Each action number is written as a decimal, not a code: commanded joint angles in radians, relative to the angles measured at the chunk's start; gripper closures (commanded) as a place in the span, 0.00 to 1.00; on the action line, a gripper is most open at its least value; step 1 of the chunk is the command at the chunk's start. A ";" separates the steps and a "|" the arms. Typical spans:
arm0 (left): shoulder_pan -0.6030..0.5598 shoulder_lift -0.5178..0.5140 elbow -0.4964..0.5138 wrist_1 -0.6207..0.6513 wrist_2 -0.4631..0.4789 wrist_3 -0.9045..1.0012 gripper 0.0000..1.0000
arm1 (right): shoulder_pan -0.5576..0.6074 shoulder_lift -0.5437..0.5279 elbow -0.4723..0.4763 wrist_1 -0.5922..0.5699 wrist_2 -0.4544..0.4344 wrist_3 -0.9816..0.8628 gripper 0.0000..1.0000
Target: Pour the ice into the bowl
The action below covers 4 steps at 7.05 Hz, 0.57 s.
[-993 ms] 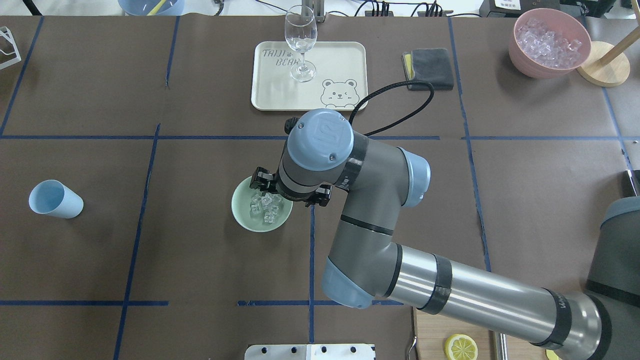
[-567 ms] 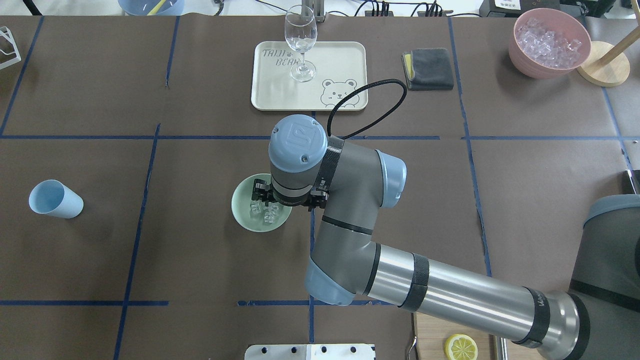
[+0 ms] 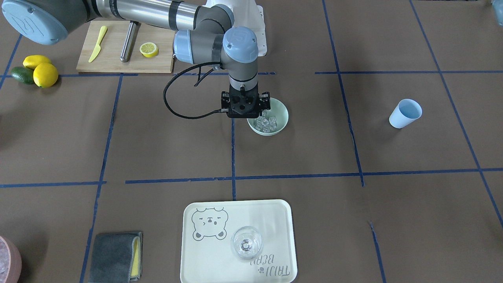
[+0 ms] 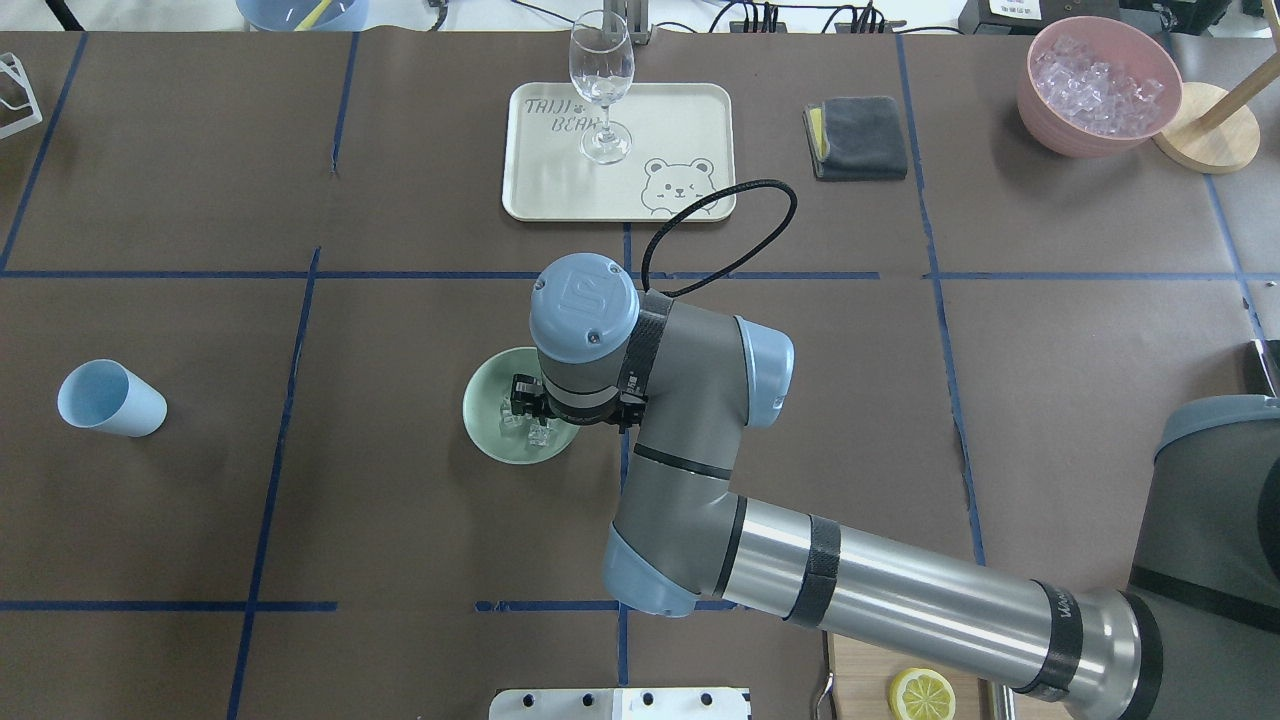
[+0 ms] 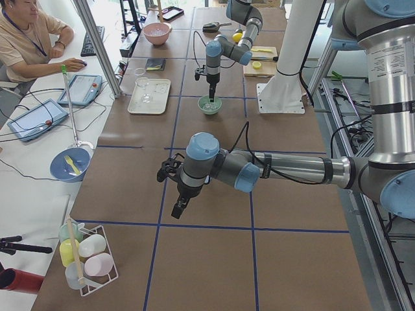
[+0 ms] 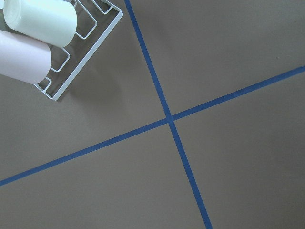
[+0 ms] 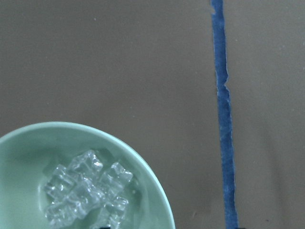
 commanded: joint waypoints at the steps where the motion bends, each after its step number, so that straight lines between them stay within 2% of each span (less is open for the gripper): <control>1: 0.000 0.002 -0.004 -0.003 0.001 0.000 0.00 | -0.002 0.001 -0.007 0.001 -0.001 -0.001 1.00; 2: -0.002 0.002 -0.005 -0.003 0.002 0.000 0.00 | 0.000 0.003 -0.006 0.008 -0.001 -0.001 1.00; 4: -0.003 0.002 -0.007 -0.003 0.002 0.000 0.00 | 0.024 0.001 0.019 0.119 0.014 0.068 1.00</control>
